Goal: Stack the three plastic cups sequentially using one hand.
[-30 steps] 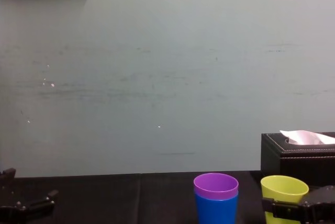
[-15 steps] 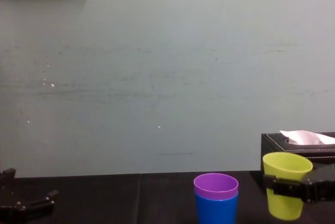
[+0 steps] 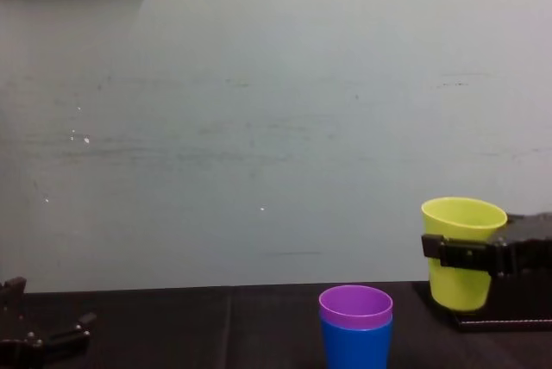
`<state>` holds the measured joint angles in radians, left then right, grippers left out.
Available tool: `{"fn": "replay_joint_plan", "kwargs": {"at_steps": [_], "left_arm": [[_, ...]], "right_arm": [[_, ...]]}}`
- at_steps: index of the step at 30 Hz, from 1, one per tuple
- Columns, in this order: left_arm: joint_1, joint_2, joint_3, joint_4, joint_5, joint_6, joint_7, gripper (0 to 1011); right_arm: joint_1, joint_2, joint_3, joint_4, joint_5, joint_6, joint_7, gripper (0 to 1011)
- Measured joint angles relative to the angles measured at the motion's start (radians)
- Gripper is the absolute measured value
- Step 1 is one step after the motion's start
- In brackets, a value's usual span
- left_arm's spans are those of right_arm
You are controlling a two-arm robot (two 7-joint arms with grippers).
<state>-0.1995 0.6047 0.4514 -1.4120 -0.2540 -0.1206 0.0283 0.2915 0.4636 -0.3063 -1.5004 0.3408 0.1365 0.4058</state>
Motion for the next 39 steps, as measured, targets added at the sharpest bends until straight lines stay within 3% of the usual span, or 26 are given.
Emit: {"fn": "replay_joint_plan", "kwargs": {"at_steps": [10, 21, 39], "left_arm": [[0.000, 0.000, 0.000, 0.000, 0.000, 0.000, 0.000, 1011], [0.000, 0.000, 0.000, 0.000, 0.000, 0.000, 0.000, 1011], [0.000, 0.000, 0.000, 0.000, 0.000, 0.000, 0.000, 1011]], "right_arm": [[0.073, -0.023, -0.035, 0.029, 0.001, -0.006, 0.034, 735], [0.157, -0.062, -0.080, 0.122, 0.009, -0.032, 0.075, 734], [0.189, -0.081, -0.130, 0.153, 0.032, -0.043, 0.108, 735]]}}
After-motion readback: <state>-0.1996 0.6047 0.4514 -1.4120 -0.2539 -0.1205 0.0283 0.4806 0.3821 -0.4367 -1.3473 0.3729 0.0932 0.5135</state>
